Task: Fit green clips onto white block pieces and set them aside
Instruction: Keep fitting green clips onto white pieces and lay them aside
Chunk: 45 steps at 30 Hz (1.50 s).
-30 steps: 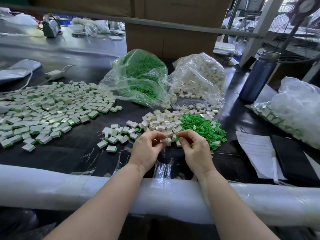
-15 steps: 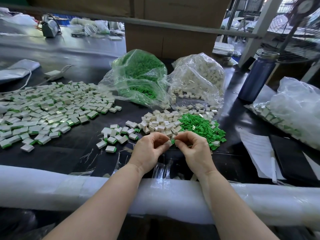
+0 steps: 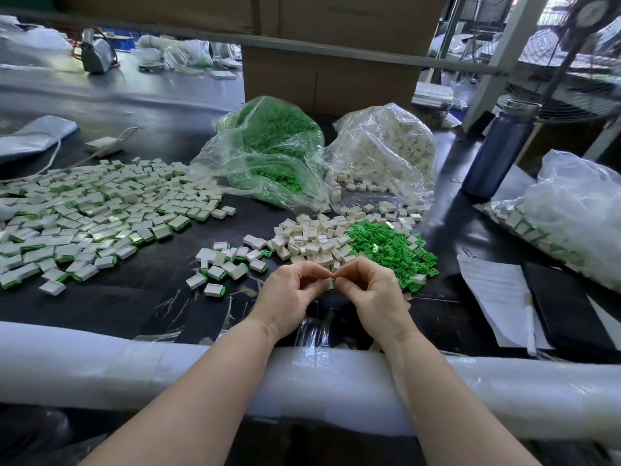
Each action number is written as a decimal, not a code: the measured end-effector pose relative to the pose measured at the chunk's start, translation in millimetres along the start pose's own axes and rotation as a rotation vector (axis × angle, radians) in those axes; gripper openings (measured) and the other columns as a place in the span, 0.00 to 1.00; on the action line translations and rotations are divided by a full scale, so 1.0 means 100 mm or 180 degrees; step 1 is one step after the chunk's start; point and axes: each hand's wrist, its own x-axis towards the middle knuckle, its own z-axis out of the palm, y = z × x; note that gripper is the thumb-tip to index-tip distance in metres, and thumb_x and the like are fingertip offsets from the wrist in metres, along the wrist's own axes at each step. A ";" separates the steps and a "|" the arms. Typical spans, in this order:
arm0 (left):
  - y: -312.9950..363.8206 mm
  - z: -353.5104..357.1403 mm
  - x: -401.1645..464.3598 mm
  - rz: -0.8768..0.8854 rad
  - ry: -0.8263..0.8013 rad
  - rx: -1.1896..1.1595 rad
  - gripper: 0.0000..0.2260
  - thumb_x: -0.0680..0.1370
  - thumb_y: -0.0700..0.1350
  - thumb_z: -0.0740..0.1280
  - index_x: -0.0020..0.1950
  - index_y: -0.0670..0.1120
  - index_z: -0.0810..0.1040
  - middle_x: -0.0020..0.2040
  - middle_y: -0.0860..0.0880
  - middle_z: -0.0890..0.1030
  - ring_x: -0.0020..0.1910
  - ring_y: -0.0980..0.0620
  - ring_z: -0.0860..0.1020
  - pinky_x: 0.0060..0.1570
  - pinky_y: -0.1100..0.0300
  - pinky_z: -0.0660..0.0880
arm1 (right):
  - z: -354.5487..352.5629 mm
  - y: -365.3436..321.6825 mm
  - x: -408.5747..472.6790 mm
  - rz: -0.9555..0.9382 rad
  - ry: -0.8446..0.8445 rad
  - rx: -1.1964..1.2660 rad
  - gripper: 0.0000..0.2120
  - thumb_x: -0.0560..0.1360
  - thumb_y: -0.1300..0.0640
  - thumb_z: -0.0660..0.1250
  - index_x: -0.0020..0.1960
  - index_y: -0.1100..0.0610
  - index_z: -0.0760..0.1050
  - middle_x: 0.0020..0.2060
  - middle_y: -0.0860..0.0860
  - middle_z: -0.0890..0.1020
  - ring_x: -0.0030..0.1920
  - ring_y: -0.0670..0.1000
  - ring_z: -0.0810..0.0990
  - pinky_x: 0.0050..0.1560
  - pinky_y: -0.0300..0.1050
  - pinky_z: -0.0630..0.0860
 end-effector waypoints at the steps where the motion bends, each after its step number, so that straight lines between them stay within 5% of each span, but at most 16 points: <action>1: 0.00 0.00 0.00 -0.0011 -0.0026 -0.0031 0.07 0.74 0.38 0.70 0.44 0.51 0.80 0.42 0.53 0.82 0.44 0.57 0.79 0.52 0.67 0.74 | 0.00 0.00 0.00 0.0031 -0.0009 0.0009 0.07 0.71 0.70 0.69 0.40 0.58 0.77 0.32 0.49 0.78 0.34 0.45 0.75 0.40 0.37 0.73; 6: 0.02 -0.02 -0.01 -0.0062 -0.0128 -0.0137 0.08 0.73 0.37 0.70 0.41 0.51 0.80 0.39 0.56 0.81 0.40 0.61 0.78 0.50 0.69 0.73 | -0.01 -0.01 -0.01 0.0130 -0.0059 0.0093 0.08 0.70 0.70 0.69 0.45 0.61 0.76 0.31 0.54 0.77 0.31 0.45 0.72 0.36 0.37 0.70; 12: 0.00 -0.02 -0.02 -0.0042 -0.0246 0.0140 0.11 0.72 0.38 0.71 0.38 0.55 0.80 0.39 0.55 0.81 0.43 0.55 0.79 0.55 0.58 0.75 | -0.02 -0.04 -0.03 0.0142 -0.0241 0.0128 0.14 0.68 0.72 0.70 0.38 0.54 0.73 0.29 0.50 0.75 0.28 0.42 0.70 0.33 0.33 0.70; 16: -0.02 -0.01 -0.02 0.0041 -0.0145 0.0096 0.12 0.73 0.39 0.71 0.39 0.58 0.80 0.40 0.57 0.82 0.44 0.57 0.80 0.55 0.59 0.75 | -0.01 -0.05 -0.01 0.0195 -0.0183 0.0306 0.13 0.68 0.73 0.69 0.37 0.56 0.73 0.29 0.51 0.75 0.27 0.40 0.72 0.32 0.32 0.71; 21: -0.03 0.00 -0.02 0.0215 -0.0053 0.0214 0.15 0.71 0.40 0.72 0.43 0.62 0.77 0.42 0.54 0.82 0.40 0.56 0.79 0.50 0.58 0.77 | -0.02 -0.02 0.00 0.0309 -0.0046 0.0524 0.08 0.71 0.71 0.68 0.40 0.59 0.75 0.33 0.55 0.79 0.35 0.50 0.78 0.39 0.43 0.77; 24: -0.05 0.00 -0.01 0.0233 0.0004 0.0306 0.14 0.71 0.38 0.72 0.41 0.59 0.76 0.41 0.51 0.81 0.39 0.54 0.79 0.49 0.56 0.77 | -0.03 -0.01 0.00 0.0317 -0.0011 0.0545 0.06 0.71 0.70 0.68 0.40 0.61 0.76 0.35 0.56 0.80 0.37 0.51 0.79 0.42 0.46 0.79; 30: -0.06 -0.02 0.02 0.0210 0.0002 0.0230 0.05 0.77 0.45 0.66 0.43 0.55 0.77 0.40 0.53 0.81 0.42 0.54 0.78 0.50 0.58 0.75 | -0.04 0.00 0.00 0.0361 -0.0093 0.0857 0.05 0.73 0.68 0.68 0.40 0.61 0.78 0.29 0.48 0.82 0.31 0.43 0.81 0.32 0.33 0.75; 45: -0.06 -0.04 0.00 -0.0042 -0.0249 0.0515 0.04 0.77 0.48 0.66 0.44 0.52 0.79 0.38 0.52 0.81 0.40 0.51 0.77 0.52 0.48 0.75 | -0.01 0.02 0.01 0.0367 -0.0239 0.0196 0.09 0.73 0.63 0.69 0.34 0.56 0.76 0.28 0.50 0.77 0.29 0.45 0.72 0.34 0.38 0.70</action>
